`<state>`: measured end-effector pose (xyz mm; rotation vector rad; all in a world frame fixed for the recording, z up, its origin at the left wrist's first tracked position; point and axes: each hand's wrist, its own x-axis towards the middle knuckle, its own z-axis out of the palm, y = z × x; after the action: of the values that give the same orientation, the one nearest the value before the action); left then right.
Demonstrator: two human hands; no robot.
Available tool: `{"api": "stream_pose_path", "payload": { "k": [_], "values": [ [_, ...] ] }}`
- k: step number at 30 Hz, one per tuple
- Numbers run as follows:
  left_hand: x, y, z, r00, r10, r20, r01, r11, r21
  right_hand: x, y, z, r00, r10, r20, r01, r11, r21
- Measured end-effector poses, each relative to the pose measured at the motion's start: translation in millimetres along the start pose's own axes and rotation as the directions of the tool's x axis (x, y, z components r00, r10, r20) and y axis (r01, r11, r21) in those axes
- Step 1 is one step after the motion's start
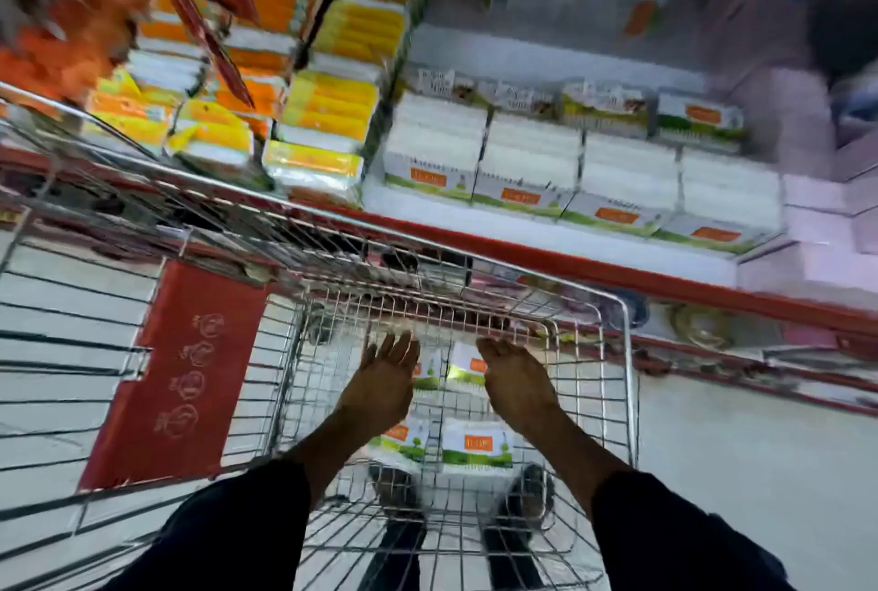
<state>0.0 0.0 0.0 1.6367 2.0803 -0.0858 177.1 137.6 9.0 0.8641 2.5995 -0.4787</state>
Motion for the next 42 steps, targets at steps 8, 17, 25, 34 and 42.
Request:
{"api": "stream_pose_path", "payload": {
  "k": [8,17,25,34,42],
  "values": [
    [46,-21,29,0.99,-0.036,0.138,0.039,0.999,-0.022,46,8,22,0.991,0.1,0.092,-0.098,0.995,-0.026],
    [42,-27,7,0.996,-0.061,0.061,0.074,0.966,-0.249,33,8,8,0.988,0.155,0.02,-0.156,0.964,0.214],
    [-10,-10,-52,0.98,-0.063,-0.189,0.028,0.982,-0.184,-14,-17,-49,0.96,0.176,-0.217,-0.121,0.962,0.245],
    [-64,18,-175,0.877,-0.02,-0.481,-0.059,0.987,-0.147,-63,-38,-169,0.853,0.176,-0.49,-0.082,0.975,0.208],
    [-60,33,-258,0.732,0.051,-0.68,-0.149,0.985,-0.087,-76,-36,-255,0.75,0.129,-0.649,0.003,0.98,0.198]
  ]
}}
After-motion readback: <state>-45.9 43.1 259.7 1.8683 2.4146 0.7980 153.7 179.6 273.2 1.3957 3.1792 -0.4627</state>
